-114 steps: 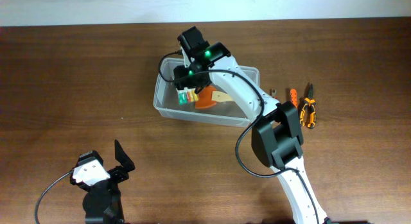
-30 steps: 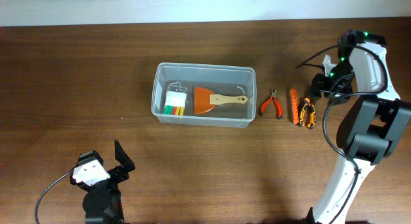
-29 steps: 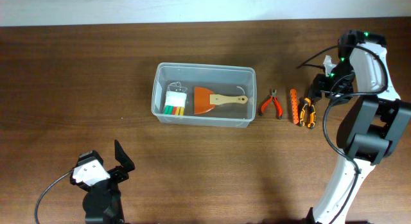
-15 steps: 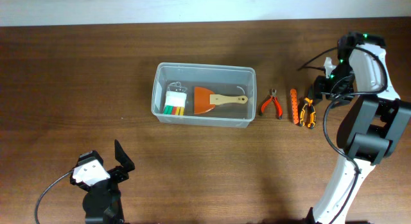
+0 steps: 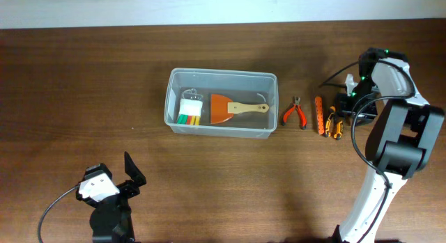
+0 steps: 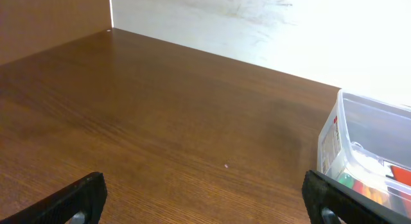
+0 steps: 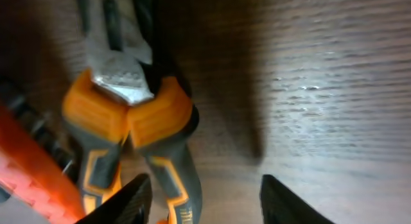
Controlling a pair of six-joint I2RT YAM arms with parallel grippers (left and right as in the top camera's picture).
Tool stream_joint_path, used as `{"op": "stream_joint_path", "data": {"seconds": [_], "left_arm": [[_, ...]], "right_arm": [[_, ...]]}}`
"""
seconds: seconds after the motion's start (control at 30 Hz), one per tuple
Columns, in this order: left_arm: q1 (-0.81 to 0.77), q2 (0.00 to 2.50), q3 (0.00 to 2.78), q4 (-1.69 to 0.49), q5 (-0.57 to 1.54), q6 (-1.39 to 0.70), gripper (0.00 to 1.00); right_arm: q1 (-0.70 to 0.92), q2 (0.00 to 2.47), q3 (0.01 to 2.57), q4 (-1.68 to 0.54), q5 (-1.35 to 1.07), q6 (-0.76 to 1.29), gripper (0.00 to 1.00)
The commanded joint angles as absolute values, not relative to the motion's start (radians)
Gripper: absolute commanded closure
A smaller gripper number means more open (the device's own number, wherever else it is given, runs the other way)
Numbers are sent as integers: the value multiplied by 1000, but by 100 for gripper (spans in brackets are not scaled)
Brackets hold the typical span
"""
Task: Pack container
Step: 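Lower the right gripper onto the yellow-black pliers and grasp them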
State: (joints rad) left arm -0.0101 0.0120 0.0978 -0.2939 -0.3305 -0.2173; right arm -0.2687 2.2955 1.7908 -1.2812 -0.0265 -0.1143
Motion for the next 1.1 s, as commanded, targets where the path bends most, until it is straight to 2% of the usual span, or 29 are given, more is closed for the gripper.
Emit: {"op": "stream_joint_path", "data": {"seconds": [0.0,0.07,0.27,0.4,0.57,0.73,1.07], "left_arm": [[-14,5,93,-292,-337,-208,1],[-14,5,93,-292,-337,-208,1],[-14,6,93,-292,-337,-208,1],[-14,6,93,-292,-337,-208,1],[-14,6,93,-292,-337,-208,1],[-14,6,93,-292,-337,-208,1],[-14,5,93,-292,-337,-208,1]], "right_arm": [[-267,2297,1752,-1255,-35,-115,49],[-267,2297,1727,-1221,-41,-116,55],[-261,2297,1693,-1182,-41,-116,61],[-262,2297,1693,-1180,-41,-116,70],[-261,2297,1693,-1172,-41,-116,75],[-261,2297,1693,-1172,-41,-116,85],[-265,2289,1719,-1178,-40,-116,96]]}}
